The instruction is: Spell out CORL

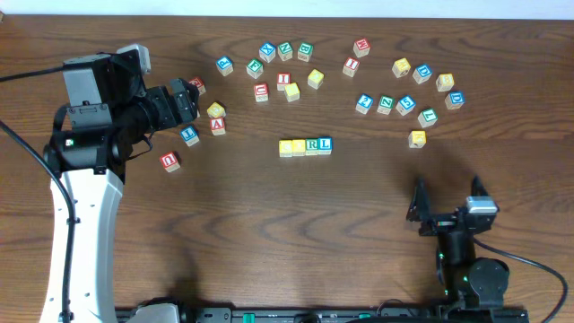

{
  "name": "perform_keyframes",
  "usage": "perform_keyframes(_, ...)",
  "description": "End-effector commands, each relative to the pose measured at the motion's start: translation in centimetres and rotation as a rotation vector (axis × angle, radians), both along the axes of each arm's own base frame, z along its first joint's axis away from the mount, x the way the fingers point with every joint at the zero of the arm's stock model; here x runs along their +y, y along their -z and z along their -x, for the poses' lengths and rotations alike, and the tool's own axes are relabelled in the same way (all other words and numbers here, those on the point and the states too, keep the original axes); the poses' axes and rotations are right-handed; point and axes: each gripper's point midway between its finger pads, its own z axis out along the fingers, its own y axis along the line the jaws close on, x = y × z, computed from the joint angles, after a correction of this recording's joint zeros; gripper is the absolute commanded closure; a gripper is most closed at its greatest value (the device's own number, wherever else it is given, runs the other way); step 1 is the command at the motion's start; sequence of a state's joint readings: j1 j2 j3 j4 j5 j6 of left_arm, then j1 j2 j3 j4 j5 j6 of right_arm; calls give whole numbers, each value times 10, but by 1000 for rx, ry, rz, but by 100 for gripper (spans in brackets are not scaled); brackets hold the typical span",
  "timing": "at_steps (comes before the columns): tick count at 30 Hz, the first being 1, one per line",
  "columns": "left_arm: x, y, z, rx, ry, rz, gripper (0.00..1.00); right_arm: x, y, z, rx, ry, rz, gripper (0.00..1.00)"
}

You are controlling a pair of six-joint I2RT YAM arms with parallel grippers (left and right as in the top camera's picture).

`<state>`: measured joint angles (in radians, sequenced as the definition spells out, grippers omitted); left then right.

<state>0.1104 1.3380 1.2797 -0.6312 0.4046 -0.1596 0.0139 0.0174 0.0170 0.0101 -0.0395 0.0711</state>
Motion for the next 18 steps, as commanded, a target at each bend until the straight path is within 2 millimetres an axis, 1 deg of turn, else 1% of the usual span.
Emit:
perform_keyframes(1,2,-7,-3,-15,-5,-7,2,12,24,2,88,-70,-30,1)
perform_keyframes(3,2,-7,-3,-15,-5,-7,2,12,22,1,79,-70,-30,1)
perform_keyframes(18,2,-7,-3,-15,-5,-7,2,11,23,1,86,-65,-30,1)
